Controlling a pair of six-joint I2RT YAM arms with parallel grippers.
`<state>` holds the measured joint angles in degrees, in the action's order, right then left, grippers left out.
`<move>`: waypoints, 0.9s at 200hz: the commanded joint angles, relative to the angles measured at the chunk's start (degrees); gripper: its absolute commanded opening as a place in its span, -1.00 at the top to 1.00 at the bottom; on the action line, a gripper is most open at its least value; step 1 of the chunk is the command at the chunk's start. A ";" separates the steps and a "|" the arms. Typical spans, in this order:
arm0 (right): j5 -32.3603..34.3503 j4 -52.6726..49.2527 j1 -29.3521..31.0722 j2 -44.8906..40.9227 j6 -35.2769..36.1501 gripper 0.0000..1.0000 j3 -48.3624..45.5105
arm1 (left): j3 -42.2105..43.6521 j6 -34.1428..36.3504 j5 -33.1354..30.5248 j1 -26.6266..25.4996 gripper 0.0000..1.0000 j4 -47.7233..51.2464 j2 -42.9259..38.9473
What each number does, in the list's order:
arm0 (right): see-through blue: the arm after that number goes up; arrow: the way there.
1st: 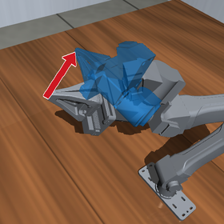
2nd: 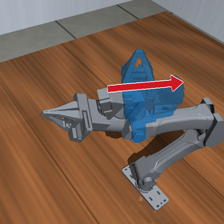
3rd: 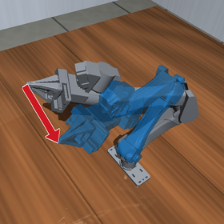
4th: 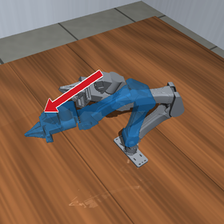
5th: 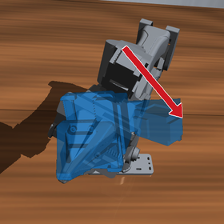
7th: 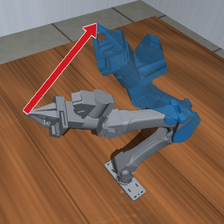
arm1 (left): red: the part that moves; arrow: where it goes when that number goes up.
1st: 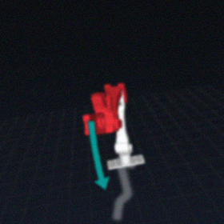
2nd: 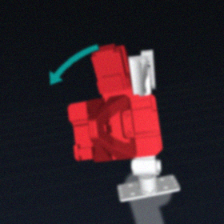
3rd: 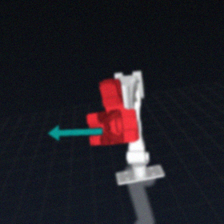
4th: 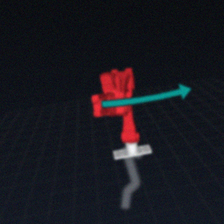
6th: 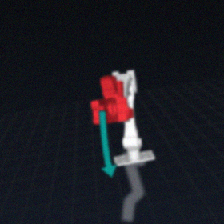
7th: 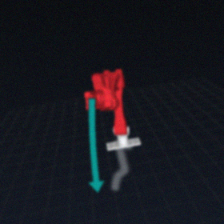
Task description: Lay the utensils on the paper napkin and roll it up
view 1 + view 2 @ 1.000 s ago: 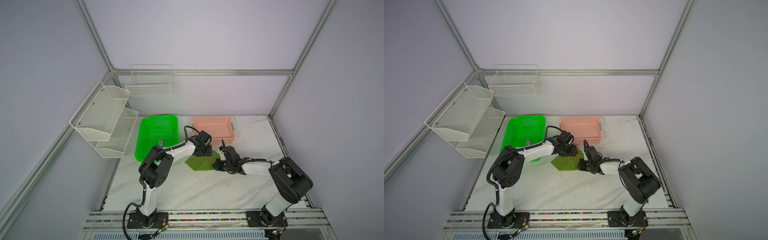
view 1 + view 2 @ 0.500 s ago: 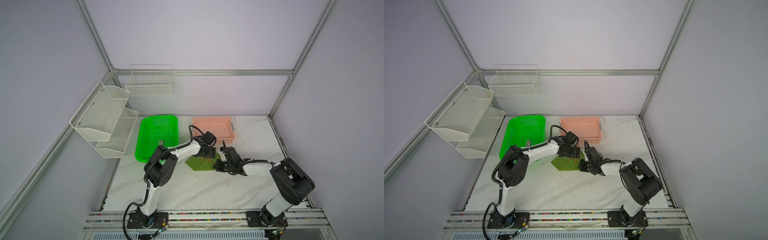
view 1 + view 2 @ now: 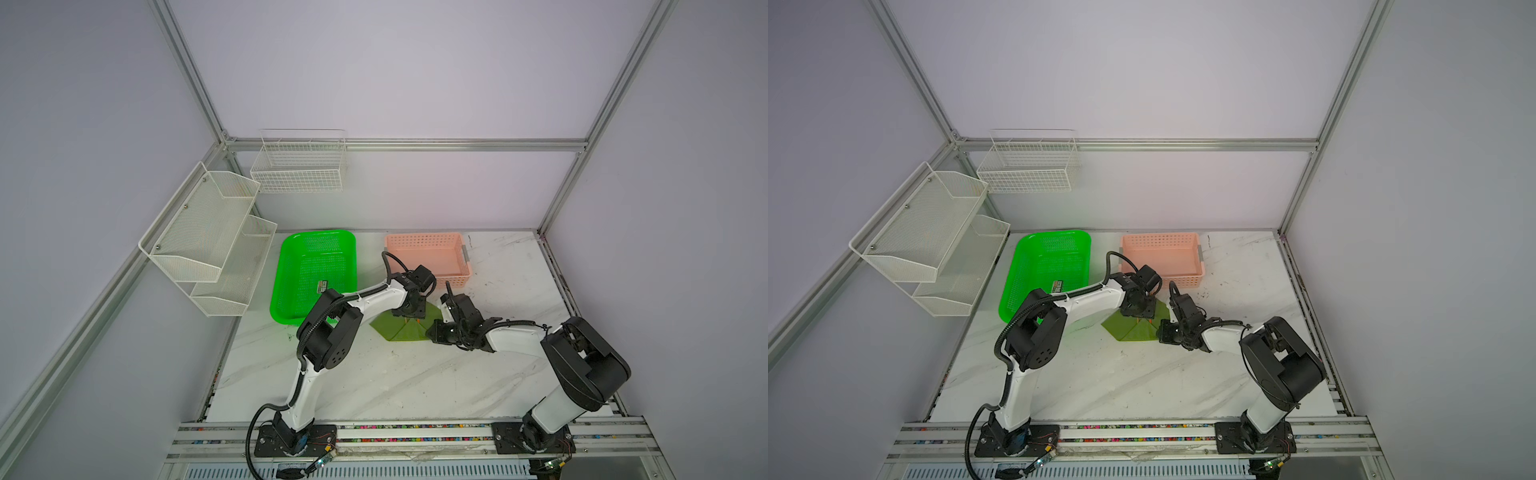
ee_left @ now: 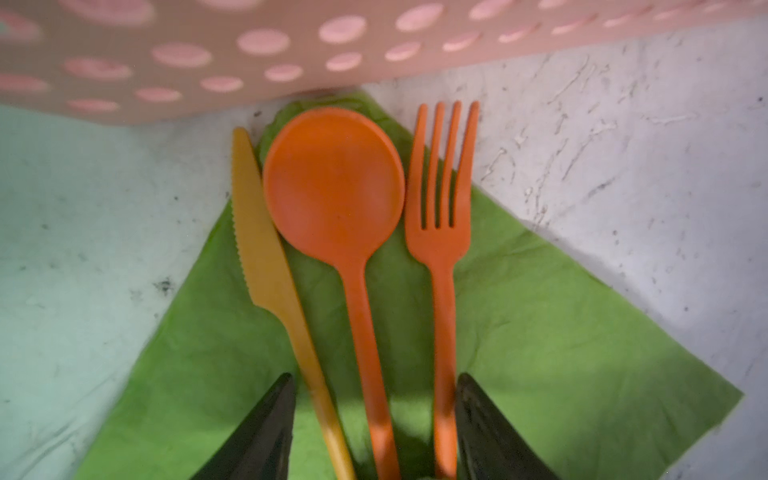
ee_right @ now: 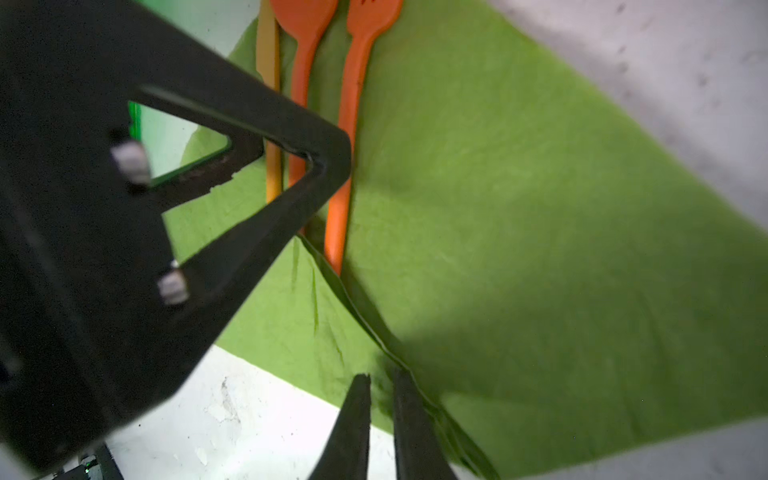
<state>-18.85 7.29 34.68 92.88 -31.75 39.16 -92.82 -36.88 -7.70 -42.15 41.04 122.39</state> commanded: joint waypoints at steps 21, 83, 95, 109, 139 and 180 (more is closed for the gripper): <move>0.39 -0.18 0.15 -0.79 -0.55 0.66 -1.28 | -5.62 -0.23 -1.04 -0.30 -0.13 1.04 1.40; 0.25 -0.02 0.15 -0.77 -0.47 0.66 -1.54 | -5.77 -0.66 -1.66 -0.30 0.08 1.32 1.55; 0.24 -0.06 0.13 -0.86 -0.46 0.67 -1.54 | -5.72 -0.56 -1.94 -0.26 0.12 1.40 1.42; 0.29 -0.10 0.16 -0.95 -0.51 0.67 -1.70 | -5.72 -0.56 -2.11 -0.29 0.16 1.37 1.30; 0.31 -0.35 0.15 -1.30 -0.52 0.67 -1.64 | -5.53 -0.93 -2.24 -0.34 0.26 1.50 1.01; 0.66 -1.04 0.15 -1.61 -0.42 0.66 -1.46 | -5.46 -0.93 -1.69 -0.54 0.12 1.50 0.02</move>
<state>-18.87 7.90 34.68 92.53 -31.77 38.63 -94.21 -37.10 -9.04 -42.22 42.11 123.79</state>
